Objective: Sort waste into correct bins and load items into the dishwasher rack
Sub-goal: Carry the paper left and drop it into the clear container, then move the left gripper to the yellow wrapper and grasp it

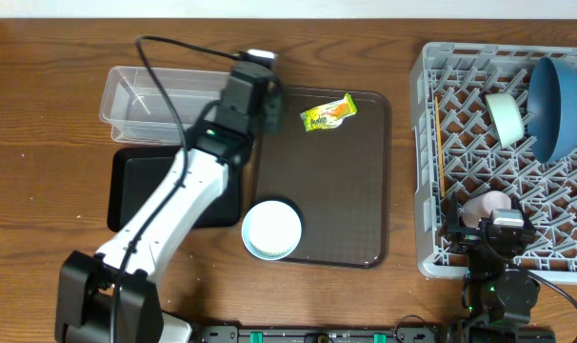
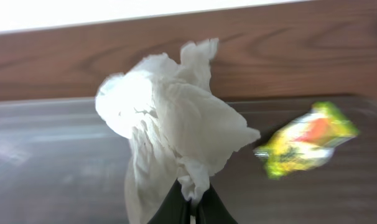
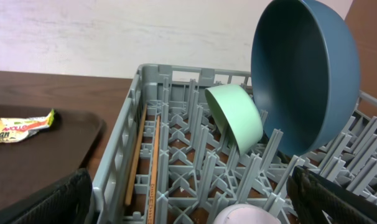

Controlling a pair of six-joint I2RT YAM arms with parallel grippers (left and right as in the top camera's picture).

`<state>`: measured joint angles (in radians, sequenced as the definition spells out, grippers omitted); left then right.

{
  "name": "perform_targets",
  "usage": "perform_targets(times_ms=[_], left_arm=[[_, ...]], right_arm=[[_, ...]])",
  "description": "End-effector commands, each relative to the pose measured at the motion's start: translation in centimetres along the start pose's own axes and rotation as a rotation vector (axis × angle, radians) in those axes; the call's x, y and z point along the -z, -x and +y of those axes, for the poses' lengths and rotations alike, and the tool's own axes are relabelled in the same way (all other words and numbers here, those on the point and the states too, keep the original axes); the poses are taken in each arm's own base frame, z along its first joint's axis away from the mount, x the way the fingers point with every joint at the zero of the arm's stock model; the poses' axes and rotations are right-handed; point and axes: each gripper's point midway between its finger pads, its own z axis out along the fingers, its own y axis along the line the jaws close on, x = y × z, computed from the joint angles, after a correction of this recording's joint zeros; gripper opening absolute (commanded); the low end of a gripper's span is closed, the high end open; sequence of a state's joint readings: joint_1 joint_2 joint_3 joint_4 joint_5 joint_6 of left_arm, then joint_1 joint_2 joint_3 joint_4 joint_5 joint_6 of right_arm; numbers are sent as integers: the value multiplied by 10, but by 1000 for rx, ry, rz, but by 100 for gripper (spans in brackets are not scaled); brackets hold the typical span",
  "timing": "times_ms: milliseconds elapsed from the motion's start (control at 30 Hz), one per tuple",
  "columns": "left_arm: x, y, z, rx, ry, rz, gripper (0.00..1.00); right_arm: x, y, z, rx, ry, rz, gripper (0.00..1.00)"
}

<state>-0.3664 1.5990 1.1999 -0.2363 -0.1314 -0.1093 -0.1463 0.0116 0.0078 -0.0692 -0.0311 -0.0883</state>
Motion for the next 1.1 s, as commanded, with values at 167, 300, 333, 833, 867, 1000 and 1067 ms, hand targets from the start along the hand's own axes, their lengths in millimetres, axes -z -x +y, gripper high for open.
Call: perform_targets(times_ms=[167,300,333,833,867,1000,1067], left_arm=[[-16,-2,38,96,24,26,38],[-8,-2,5,83,-128,38,56],[-7,-4,-5,75,-165,45,58],[-63,-67,-110,-494,-349,68,68],[-70,-71,-111,-494,-349,72,68],[-94,-85,-115,-494,-349,74,68],[-105,-87,-117,-493,-349,58,68]], right_arm=[[0,0,1,11,2,-2,99],[0,0,1,11,2,-2,99],[0,0,1,11,2,-2,99],[0,0,1,11,2,-2,99],[0,0,1,11,2,-2,99],[0,0,1,11,2,-2,99],[0,0,1,11,2,-2,99]])
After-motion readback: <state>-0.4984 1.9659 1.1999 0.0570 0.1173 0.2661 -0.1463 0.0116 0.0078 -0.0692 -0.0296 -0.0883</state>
